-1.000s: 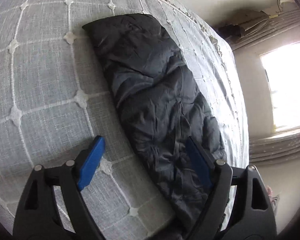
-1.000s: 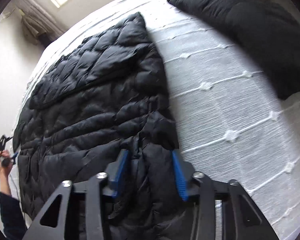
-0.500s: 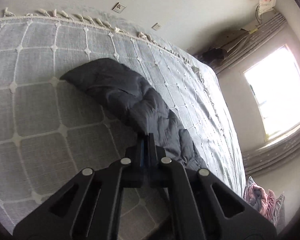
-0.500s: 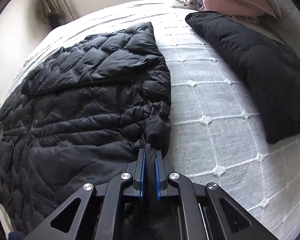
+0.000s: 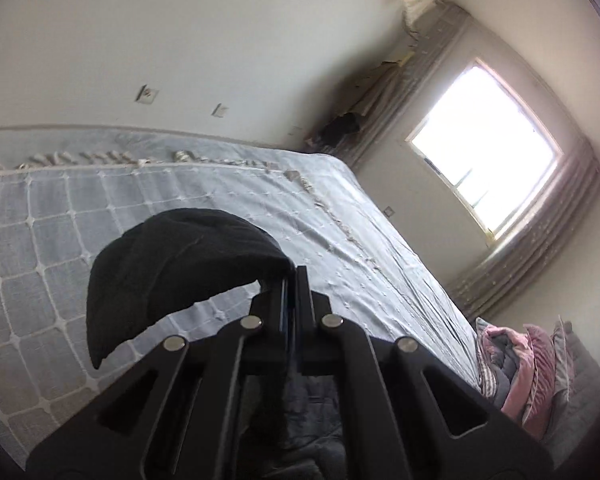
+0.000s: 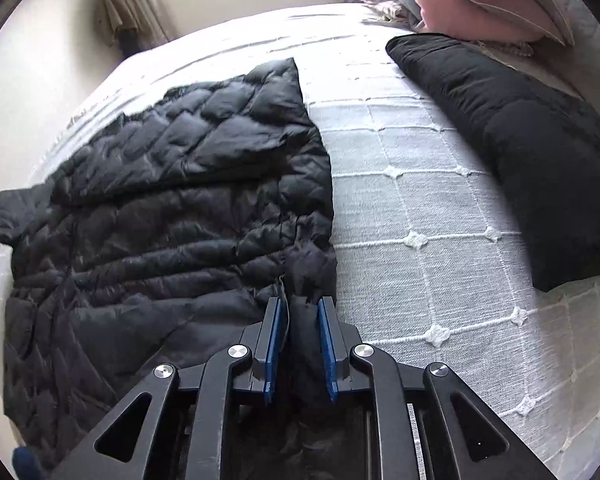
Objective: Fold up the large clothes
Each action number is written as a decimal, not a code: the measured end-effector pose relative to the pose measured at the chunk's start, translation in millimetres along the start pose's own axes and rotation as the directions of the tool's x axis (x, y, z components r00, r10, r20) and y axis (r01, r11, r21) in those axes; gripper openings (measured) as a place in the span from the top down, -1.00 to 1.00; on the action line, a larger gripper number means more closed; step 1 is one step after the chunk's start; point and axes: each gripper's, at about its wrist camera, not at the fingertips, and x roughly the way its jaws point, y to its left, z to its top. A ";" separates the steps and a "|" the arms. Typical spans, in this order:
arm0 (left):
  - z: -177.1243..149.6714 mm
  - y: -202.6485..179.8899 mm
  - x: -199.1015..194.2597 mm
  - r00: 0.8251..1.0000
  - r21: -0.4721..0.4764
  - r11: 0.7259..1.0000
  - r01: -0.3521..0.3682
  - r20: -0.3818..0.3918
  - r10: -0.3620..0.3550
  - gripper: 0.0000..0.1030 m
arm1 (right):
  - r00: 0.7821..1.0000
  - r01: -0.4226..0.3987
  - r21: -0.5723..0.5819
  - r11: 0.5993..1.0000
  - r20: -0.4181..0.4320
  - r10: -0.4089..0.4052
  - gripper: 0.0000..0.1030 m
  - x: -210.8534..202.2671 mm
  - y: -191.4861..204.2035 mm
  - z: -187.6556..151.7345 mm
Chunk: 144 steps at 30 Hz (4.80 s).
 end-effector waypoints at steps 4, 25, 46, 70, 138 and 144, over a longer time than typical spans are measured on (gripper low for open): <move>-36.0 -83.7 -11.8 0.986 0.165 0.973 0.163 -0.009 -0.164 0.93 | 0.998 -0.025 0.068 0.997 0.059 0.021 0.64 -22.4 -12.0 0.8; -300.7 -195.7 62.1 0.892 0.817 0.487 0.307 -0.425 0.151 -0.05 | 0.984 -0.141 0.122 0.982 0.125 0.126 0.64 -41.5 -11.5 9.2; -151.0 -53.0 106.8 0.842 0.013 0.999 0.035 -0.539 -0.022 -0.53 | 0.983 -0.143 0.096 0.985 0.126 0.131 0.63 -39.7 1.3 9.4; -256.1 -212.1 93.9 0.838 0.387 0.881 0.270 -0.546 -0.017 -0.43 | 0.981 -0.157 0.131 0.979 0.134 0.139 0.63 -43.4 -9.9 11.1; -150.4 49.5 -166.4 0.942 0.238 0.957 0.168 -0.324 -0.084 -0.99 | 0.928 -0.195 0.086 0.977 0.338 0.155 -0.64 -97.9 -10.2 -40.4; -176.5 79.7 -164.7 0.927 0.280 0.959 0.034 -0.366 0.074 -0.99 | 0.961 -0.144 0.143 0.979 0.256 0.104 -0.64 -98.0 -24.9 -100.6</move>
